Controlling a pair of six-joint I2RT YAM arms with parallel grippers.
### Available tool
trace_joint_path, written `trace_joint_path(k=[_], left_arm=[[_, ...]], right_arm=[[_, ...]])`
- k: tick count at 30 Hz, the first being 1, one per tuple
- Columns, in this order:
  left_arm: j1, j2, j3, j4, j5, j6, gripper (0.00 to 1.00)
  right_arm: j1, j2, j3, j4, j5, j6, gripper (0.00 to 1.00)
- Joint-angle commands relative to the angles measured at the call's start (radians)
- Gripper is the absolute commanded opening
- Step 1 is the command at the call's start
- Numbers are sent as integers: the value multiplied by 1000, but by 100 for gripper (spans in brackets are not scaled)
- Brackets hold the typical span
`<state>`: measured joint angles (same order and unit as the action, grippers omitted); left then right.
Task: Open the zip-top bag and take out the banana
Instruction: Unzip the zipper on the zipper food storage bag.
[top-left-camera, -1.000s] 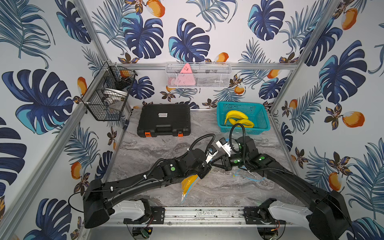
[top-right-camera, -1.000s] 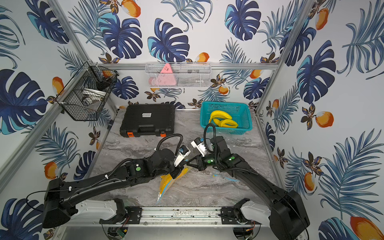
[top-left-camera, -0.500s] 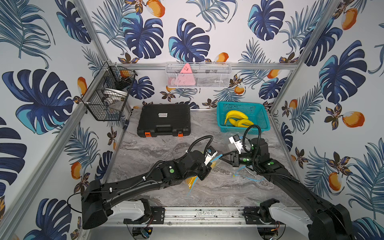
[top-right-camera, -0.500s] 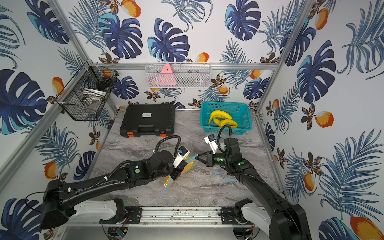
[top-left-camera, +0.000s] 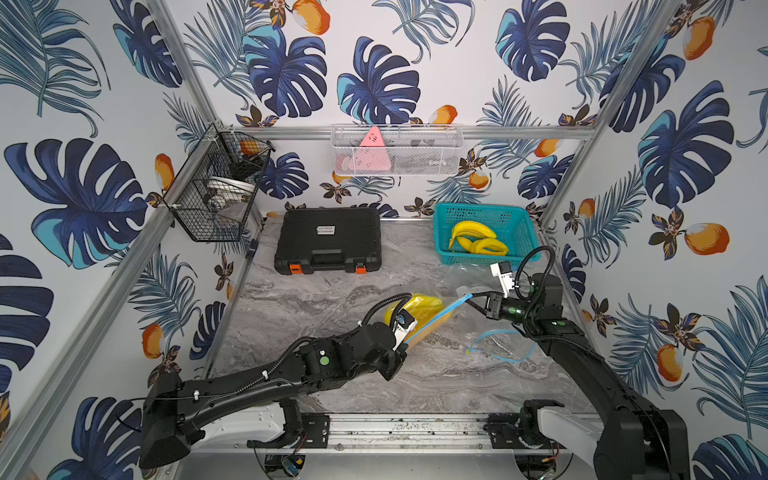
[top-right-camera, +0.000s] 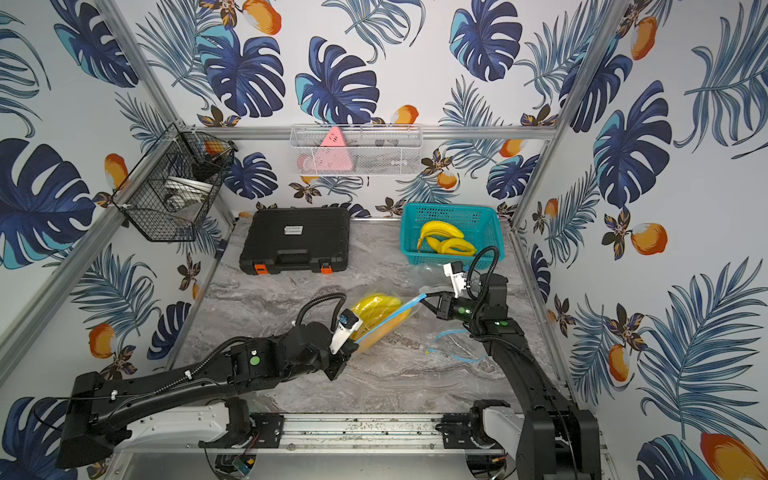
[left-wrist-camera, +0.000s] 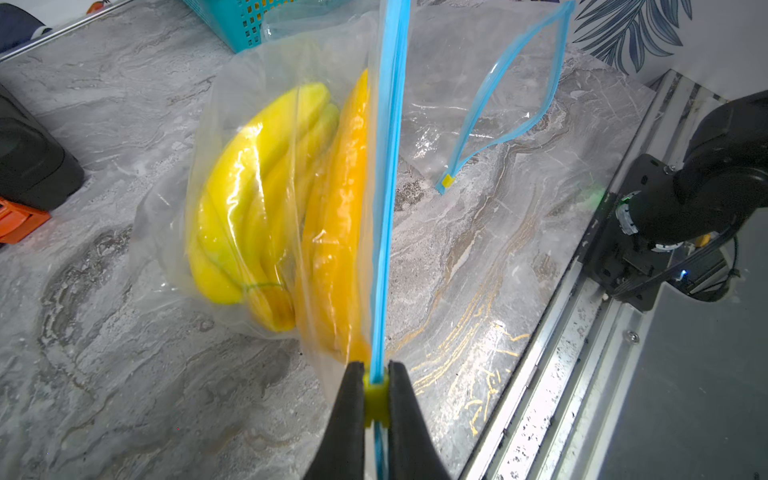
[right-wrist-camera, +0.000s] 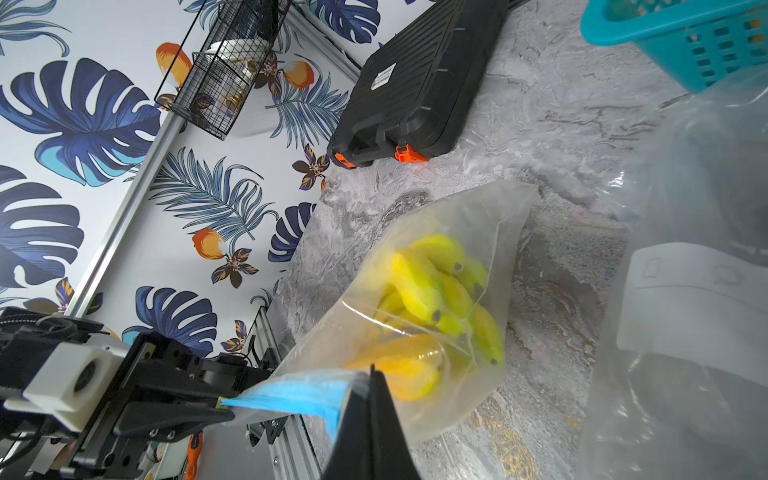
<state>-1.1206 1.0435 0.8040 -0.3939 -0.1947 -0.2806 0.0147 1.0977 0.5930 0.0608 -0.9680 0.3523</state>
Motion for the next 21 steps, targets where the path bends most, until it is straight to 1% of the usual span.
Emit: trace_joint_path(k=[1, 7, 10, 12, 15, 17, 18, 19, 21], left_arm=[[-28, -16, -11, -157, -26, -65, 0], [-65, -59, -22, -205, -46, -112, 0], [-66, -60, -3, -215, -51, -106, 0], [-70, -54, 24, -239, -60, -102, 0], [-73, -59, 49, -243, -62, -88, 0], [-73, -57, 72, -225, -52, -73, 7], [-73, -53, 90, -209, -50, -61, 15], [-73, -49, 107, -191, -50, -50, 25], [-73, -30, 157, -138, -39, -11, 33]], right_arm=[[-15, 8, -2, 109, 51, 13, 0], [-19, -9, -9, 66, 59, -10, 0], [-20, -2, -4, 54, 36, -18, 0], [-19, -2, 4, 16, 48, -37, 0], [-19, 0, 11, -7, 32, -45, 0], [-19, 3, 16, -23, 10, -52, 0], [-19, 5, 13, -23, 4, -50, 0], [-19, 4, 9, -19, -1, -46, 0], [-18, 6, 2, -3, -10, -28, 0]])
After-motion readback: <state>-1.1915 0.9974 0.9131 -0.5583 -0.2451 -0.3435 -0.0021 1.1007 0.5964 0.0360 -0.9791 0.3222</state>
